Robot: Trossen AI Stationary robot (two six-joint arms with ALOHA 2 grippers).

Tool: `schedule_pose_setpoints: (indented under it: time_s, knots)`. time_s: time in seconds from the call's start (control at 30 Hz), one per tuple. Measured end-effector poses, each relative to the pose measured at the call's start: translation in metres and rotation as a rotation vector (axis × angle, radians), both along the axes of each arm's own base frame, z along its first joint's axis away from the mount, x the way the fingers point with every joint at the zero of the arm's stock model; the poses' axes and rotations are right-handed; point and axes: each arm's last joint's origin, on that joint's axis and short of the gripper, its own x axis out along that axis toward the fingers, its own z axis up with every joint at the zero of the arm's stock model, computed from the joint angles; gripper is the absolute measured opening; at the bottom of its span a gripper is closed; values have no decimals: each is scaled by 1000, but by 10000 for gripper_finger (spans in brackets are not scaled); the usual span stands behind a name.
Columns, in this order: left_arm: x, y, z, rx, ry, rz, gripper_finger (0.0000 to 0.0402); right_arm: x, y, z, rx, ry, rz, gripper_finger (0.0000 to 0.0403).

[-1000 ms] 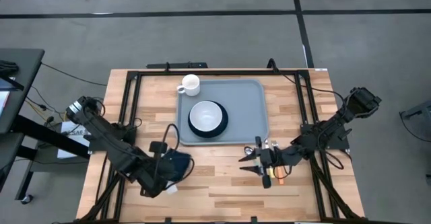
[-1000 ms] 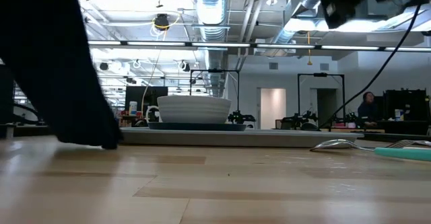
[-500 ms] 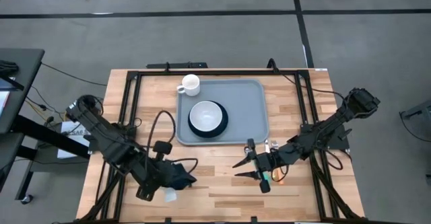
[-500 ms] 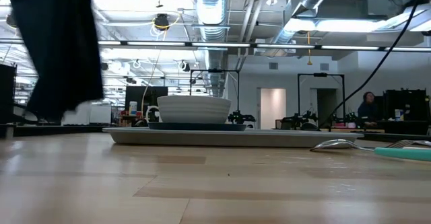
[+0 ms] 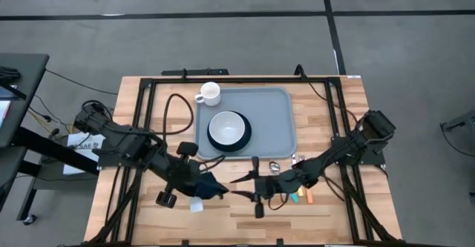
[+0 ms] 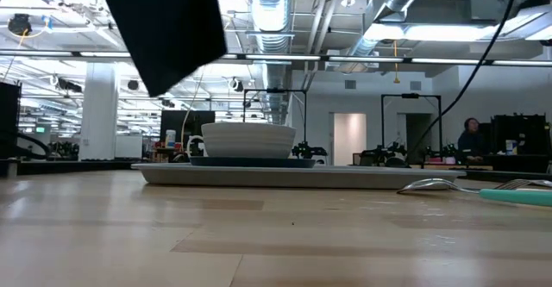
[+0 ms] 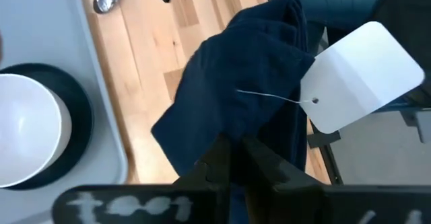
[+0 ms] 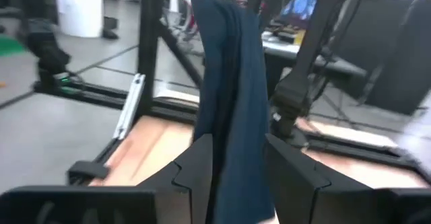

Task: Set up tray
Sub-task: Put the blue napkin on the gray serving tray to the right of the black plate

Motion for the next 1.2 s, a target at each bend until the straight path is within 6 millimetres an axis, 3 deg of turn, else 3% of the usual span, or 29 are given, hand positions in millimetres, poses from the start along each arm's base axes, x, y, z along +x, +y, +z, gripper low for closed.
schedule_pose_setpoints:
  time_s: [0.2, 0.4, 0.57, 0.8, 1.2]
  knots:
    - [3, 10, -1, 0, 34, 9, 2, 20, 9, 7, -40, -18, -78, 172]
    - [2, 12, -2, 18, 47, 1, 2, 31, 16, 15, -23, -32, -78, 249]
    - [2, 13, -3, 24, 51, 0, 2, 37, 16, 22, -6, -8, -77, 285]
    - [2, 13, -3, 24, 51, 0, 2, 45, 6, 20, 12, -13, -91, 306]
    - [7, 22, -3, 31, 44, 22, 2, 56, -15, 19, 35, 0, -25, 307]
